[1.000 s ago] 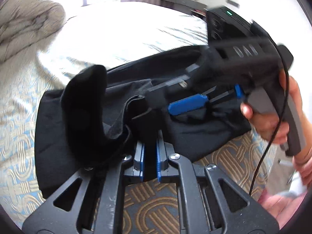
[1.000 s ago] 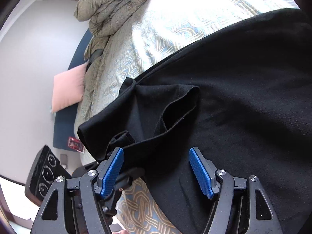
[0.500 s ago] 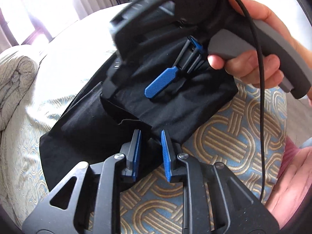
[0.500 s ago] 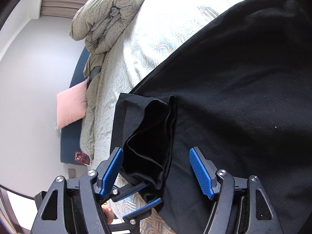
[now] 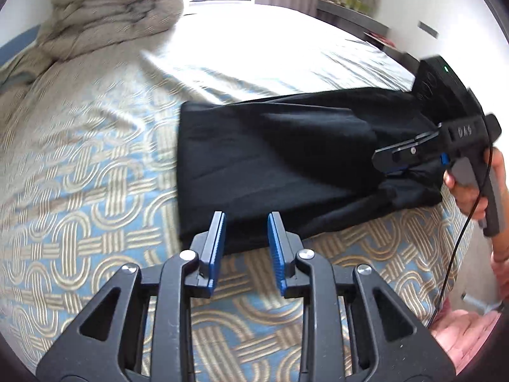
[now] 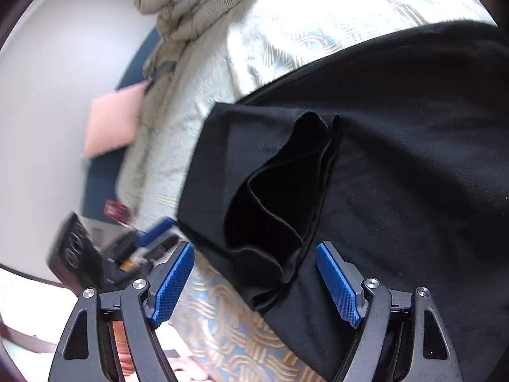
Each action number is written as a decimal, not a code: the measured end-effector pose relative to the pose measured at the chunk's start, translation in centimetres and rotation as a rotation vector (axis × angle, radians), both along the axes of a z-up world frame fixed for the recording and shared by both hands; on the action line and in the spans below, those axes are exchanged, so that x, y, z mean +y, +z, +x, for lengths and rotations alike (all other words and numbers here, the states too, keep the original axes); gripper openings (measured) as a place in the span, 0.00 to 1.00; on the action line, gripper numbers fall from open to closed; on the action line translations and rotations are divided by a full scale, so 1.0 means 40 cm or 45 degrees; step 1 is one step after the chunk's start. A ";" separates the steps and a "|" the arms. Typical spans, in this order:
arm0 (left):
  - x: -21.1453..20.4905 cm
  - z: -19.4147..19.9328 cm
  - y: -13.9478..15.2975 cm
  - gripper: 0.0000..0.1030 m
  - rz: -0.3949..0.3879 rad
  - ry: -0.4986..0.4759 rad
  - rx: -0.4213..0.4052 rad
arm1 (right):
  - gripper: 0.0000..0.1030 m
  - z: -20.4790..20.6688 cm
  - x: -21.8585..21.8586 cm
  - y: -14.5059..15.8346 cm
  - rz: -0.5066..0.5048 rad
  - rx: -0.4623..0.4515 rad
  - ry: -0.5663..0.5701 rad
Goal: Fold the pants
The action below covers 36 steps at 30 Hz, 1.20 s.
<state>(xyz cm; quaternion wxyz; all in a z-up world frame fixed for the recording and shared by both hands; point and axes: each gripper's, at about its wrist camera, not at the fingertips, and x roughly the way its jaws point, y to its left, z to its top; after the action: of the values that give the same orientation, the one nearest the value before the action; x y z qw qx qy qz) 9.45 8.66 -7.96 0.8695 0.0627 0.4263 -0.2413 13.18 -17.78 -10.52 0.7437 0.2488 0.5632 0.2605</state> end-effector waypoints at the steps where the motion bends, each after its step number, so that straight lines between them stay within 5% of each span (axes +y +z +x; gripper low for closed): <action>1: 0.017 0.009 -0.007 0.28 -0.012 0.020 0.005 | 0.79 0.003 0.009 0.000 -0.044 -0.010 -0.010; 5: 0.036 0.002 -0.019 0.28 -0.041 0.063 0.009 | 0.77 0.049 0.009 0.011 -0.150 -0.070 -0.159; 8: 0.047 -0.011 -0.016 0.29 -0.053 0.068 -0.005 | 0.77 0.072 -0.027 0.051 -0.543 -0.202 -0.499; 9: 0.052 -0.019 -0.011 0.30 -0.054 0.066 -0.015 | 0.77 0.070 -0.042 0.063 -0.559 -0.215 -0.564; 14: 0.060 -0.022 -0.023 0.41 -0.058 0.064 -0.010 | 0.77 0.061 -0.078 0.038 -0.066 -0.033 -0.385; 18: 0.050 -0.014 -0.022 0.41 -0.134 0.055 0.030 | 0.77 0.067 -0.048 -0.005 -0.098 0.051 -0.269; 22: 0.037 -0.018 -0.019 0.41 -0.142 0.036 0.029 | 0.77 0.098 -0.043 -0.021 0.013 0.049 -0.291; 24: 0.041 -0.023 -0.020 0.41 -0.114 0.044 0.021 | 0.67 0.115 -0.039 -0.030 0.042 0.046 -0.285; 25: 0.047 -0.025 -0.021 0.41 -0.102 0.052 0.020 | 0.31 0.121 -0.036 -0.030 0.018 0.027 -0.281; 26: 0.055 -0.027 -0.023 0.41 -0.098 0.062 0.023 | 0.09 0.123 -0.032 -0.028 -0.020 0.017 -0.268; 33: 0.104 -0.028 -0.041 0.41 -0.092 0.123 0.075 | 0.08 0.100 -0.024 0.087 -0.073 -0.172 -0.286; 36: 0.085 -0.027 -0.053 0.49 -0.055 0.106 0.079 | 0.08 0.095 -0.014 0.140 -0.078 -0.239 -0.240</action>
<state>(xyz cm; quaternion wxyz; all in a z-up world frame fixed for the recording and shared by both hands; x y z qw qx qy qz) 8.35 12.06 -10.07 0.8663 0.0186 0.4501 -0.2160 17.00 -18.35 -4.92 0.8215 0.2523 0.4731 0.1942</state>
